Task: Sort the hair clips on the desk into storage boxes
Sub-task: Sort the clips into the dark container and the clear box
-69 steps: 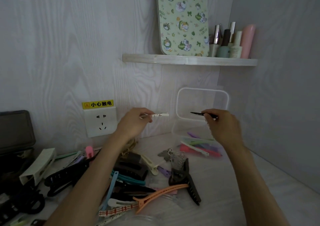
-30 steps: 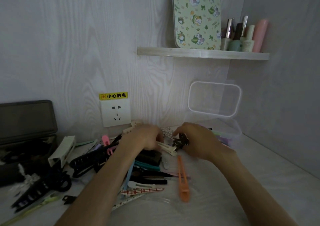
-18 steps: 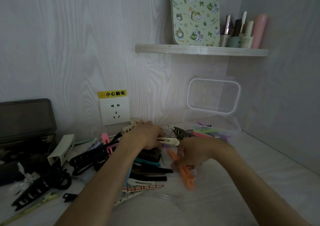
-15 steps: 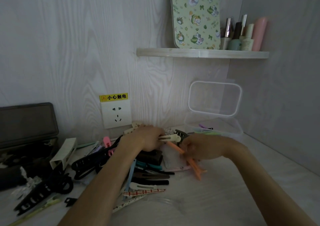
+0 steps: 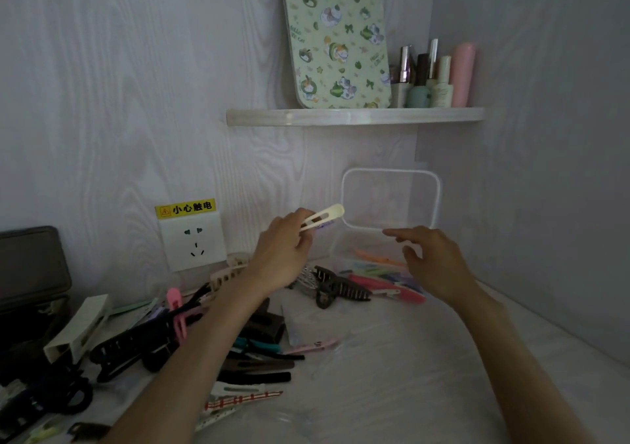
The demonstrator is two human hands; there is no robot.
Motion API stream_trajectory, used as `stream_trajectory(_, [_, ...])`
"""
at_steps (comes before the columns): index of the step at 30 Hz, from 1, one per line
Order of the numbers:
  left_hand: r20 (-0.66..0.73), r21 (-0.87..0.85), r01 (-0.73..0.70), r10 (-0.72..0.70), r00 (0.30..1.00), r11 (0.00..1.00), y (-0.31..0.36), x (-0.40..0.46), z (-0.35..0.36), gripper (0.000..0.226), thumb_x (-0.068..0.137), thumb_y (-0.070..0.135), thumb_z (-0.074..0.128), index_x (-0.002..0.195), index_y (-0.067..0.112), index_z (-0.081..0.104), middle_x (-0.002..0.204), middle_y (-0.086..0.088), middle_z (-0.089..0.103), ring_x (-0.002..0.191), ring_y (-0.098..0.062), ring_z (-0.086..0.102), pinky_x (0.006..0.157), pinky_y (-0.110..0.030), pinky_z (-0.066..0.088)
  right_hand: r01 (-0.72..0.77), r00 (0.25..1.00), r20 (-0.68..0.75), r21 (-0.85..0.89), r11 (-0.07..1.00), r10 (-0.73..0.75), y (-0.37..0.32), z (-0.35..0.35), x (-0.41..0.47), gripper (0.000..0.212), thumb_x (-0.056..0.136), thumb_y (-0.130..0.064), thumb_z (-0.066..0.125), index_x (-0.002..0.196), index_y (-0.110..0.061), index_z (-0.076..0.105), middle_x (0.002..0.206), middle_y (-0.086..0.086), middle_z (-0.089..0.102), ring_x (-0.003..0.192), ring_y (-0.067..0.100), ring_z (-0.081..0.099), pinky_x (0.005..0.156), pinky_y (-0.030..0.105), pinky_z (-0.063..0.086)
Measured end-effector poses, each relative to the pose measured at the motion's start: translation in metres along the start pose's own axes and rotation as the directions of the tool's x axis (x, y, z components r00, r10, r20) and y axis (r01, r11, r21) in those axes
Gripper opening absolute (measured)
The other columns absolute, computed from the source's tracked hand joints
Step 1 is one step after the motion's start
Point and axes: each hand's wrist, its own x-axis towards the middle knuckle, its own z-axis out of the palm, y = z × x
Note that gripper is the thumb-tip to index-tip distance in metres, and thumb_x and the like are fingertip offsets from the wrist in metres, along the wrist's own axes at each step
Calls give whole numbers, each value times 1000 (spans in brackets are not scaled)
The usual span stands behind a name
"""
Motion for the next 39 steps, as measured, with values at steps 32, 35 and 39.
stream_trajectory(32, [762, 328, 164, -363, 536, 930, -4, -20, -31, 49, 68, 43, 63, 109, 17, 71, 127, 1, 62, 119, -16, 55, 107, -38, 41, 65, 557, 779, 306, 950, -289, -65, 15, -38, 37, 79, -31, 73, 115, -31, 66, 112, -6, 56, 101, -2, 53, 88, 8, 38])
stream_trajectory(35, [759, 326, 163, -360, 542, 931, -4, -20, -30, 42, 65, 39, 69, 103, 22, 73, 123, 5, 64, 113, -15, 58, 103, -38, 45, 103, 632, 712, 312, 944, -304, -67, 22, -41, 33, 76, -27, 76, 108, -28, 70, 102, 0, 57, 86, 1, 52, 75, 8, 39])
stream_trajectory(39, [695, 323, 108, -313, 647, 940, -2, -20, -23, 27, 70, 35, 76, 96, 29, 75, 96, 13, 69, 95, -11, 63, 90, -32, 52, 66, 710, 633, 379, 923, -310, -67, 28, -41, 18, 74, -20, 78, 92, -21, 76, 85, 3, 64, 69, -2, 54, 61, 10, 41])
